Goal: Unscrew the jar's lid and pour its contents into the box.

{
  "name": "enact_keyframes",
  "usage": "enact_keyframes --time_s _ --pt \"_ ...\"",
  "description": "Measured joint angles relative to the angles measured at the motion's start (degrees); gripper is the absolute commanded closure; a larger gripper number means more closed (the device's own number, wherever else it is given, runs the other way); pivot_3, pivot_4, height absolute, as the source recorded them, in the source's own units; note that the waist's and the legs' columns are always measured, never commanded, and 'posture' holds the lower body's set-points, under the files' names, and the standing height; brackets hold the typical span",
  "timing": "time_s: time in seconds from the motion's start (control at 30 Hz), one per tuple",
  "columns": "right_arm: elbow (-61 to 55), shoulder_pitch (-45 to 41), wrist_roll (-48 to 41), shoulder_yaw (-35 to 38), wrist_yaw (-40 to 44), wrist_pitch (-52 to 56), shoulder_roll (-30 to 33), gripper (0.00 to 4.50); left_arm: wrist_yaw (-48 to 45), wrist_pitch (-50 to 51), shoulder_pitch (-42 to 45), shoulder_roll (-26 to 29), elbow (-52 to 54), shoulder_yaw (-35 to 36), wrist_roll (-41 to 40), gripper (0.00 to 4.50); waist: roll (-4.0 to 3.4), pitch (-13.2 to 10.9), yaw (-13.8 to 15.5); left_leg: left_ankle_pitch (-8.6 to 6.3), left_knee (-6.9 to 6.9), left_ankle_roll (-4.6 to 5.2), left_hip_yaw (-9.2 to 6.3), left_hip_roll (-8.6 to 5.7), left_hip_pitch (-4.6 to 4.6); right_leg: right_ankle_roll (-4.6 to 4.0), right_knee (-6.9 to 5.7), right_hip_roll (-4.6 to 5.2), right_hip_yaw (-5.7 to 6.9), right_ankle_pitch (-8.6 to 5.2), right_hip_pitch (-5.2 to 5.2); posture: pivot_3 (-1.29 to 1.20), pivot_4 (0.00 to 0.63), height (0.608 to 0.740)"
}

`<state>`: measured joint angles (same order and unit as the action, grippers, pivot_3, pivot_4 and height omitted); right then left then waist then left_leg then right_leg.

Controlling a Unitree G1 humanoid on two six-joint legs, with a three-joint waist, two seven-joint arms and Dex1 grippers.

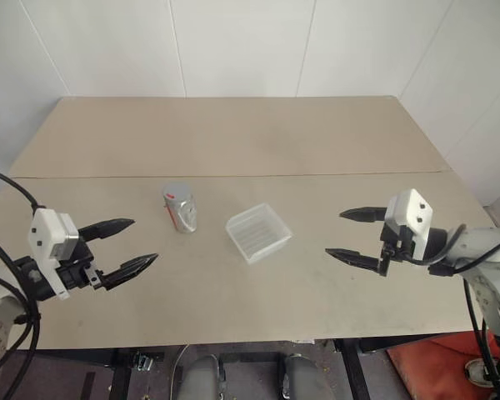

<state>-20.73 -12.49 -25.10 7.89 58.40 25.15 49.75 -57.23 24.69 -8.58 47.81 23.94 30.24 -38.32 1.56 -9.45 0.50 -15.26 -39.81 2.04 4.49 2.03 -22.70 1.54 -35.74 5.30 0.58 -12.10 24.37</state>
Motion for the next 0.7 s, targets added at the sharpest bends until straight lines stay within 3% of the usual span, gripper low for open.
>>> enact_keyframes --time_s 0.23,0.43,0.7 --pt "-1.1 -0.1 0.1 -1.0 0.1 0.1 0.0 0.0 1.1 -1.0 -0.5 -1.6 0.0 -0.5 0.9 0.07 0.0 0.0 0.0 0.0 0.0 0.0 -0.01 -0.01 0.0 0.0 0.01 0.0 -0.01 0.0 0.0 0.0 0.15 0.74" --pt "-1.1 -6.6 -0.5 -3.8 0.9 0.3 -0.1 0.0 6.3 -1.2 -0.4 -6.7 -1.1 -3.5 3.8 0.07 0.01 0.0 -0.2 0.0 -0.01 0.0 -0.02 0.01 0.06 0.0 -0.02 -0.02 -0.04 0.01 -0.03 0.0 0.15 0.74" --pt "-1.2 -12.6 -0.4 -9.1 0.5 1.4 -3.0 0.0 10.3 -3.9 8.3 -9.6 -9.3 -9.0 8.2 0.07 0.01 0.0 0.2 0.0 -0.03 0.0 -0.04 -0.05 0.0 0.0 -0.01 0.02 -0.01 0.02 -0.03 0.0 0.15 0.74"
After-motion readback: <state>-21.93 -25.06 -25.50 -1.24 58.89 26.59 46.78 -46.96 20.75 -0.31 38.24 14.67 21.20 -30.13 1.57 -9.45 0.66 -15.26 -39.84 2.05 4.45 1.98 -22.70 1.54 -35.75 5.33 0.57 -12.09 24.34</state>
